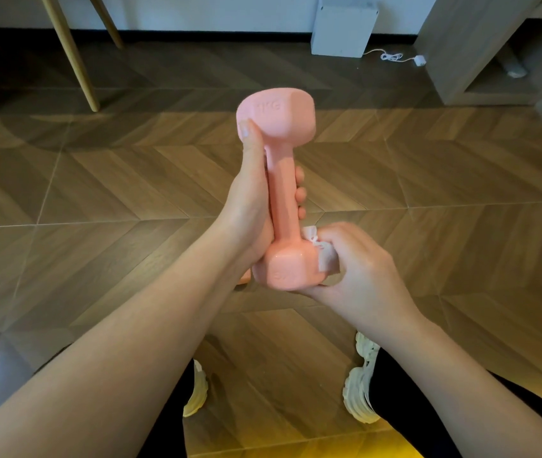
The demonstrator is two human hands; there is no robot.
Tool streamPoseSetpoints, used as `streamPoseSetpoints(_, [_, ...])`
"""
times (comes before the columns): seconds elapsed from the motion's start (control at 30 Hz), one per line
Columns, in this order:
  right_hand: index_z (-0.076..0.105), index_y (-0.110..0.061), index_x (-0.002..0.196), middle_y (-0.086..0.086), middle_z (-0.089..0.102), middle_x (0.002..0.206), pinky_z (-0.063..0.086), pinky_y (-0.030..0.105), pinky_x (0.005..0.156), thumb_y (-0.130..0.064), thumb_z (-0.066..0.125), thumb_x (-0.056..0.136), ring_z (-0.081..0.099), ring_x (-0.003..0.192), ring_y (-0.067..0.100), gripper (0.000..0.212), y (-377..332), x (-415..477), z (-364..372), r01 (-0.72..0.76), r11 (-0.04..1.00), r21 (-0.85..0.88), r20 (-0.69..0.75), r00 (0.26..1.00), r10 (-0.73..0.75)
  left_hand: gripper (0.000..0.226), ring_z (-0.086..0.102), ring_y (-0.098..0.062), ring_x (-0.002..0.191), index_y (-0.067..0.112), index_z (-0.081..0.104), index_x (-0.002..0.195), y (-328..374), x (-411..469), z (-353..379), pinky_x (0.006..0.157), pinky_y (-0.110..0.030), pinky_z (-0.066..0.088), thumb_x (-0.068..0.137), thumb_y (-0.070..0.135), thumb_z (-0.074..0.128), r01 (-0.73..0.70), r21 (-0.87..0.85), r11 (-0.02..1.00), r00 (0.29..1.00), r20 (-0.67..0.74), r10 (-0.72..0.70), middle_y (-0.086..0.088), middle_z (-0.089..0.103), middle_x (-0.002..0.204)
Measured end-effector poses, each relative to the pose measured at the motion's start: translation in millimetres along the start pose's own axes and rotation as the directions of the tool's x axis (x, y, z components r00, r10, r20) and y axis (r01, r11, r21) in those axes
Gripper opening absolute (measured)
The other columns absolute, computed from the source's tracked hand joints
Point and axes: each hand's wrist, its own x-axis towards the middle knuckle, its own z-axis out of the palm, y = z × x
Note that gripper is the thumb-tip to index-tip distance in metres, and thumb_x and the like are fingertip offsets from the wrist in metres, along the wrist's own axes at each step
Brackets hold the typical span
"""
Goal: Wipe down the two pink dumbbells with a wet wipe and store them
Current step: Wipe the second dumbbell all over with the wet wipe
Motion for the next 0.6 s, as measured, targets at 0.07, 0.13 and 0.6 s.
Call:
streamPoseSetpoints(0.07, [0.062, -0.017, 0.098, -0.013, 0.059, 0.092, 0.038, 0.013, 0.072, -0.04, 0.087, 0.069, 0.051, 0.083, 0.001, 0.045, -1.6, 0.5, 0.5, -0.011, 0.999, 0.038, 0.043, 0.999, 0.009, 0.075, 0.048, -0.014, 0.054, 0.015, 0.062, 0.096, 0.3, -0.3, -1.0, 0.051, -0.028, 0.041, 0.089, 0.08, 0.025, -0.002, -0.008, 1.0, 0.999, 0.034, 0.002, 0.0, 0.054, 0.068])
streamPoseSetpoints(0.13, [0.062, -0.023, 0.102, -0.018, 0.057, 0.092, 0.037, 0.011, 0.072, -0.041, 0.084, 0.072, 0.051, 0.084, -0.001, 0.041, -1.0, 3.1, 1.4, -0.062, 0.991, 0.114, 0.189, 0.981, 0.04, 0.075, 0.047, -0.014, 0.054, 0.015, 0.061, 0.094, -2.3, -3.0, -1.6, 0.051, -0.028, 0.039, 0.087, 0.081, 0.027, 0.023, 0.022, 0.999, 0.997, 0.069, -0.024, 0.0, 0.054, 0.069])
streamPoseSetpoints(0.6, [0.064, -0.018, 0.097, -0.012, 0.061, 0.088, 0.045, 0.028, 0.069, -0.045, 0.082, 0.071, 0.051, 0.079, 0.003, 0.042, 4.4, -0.9, 3.6, -0.034, 0.998, 0.05, 0.157, 0.987, 0.026, 0.084, 0.06, -0.018, 0.064, 0.004, 0.061, 0.115, -2.3, -1.3, -1.8, 0.058, -0.033, 0.051, 0.092, 0.077, 0.025, 0.066, 0.022, 0.998, 0.995, 0.076, -0.067, -0.004, 0.061, 0.076])
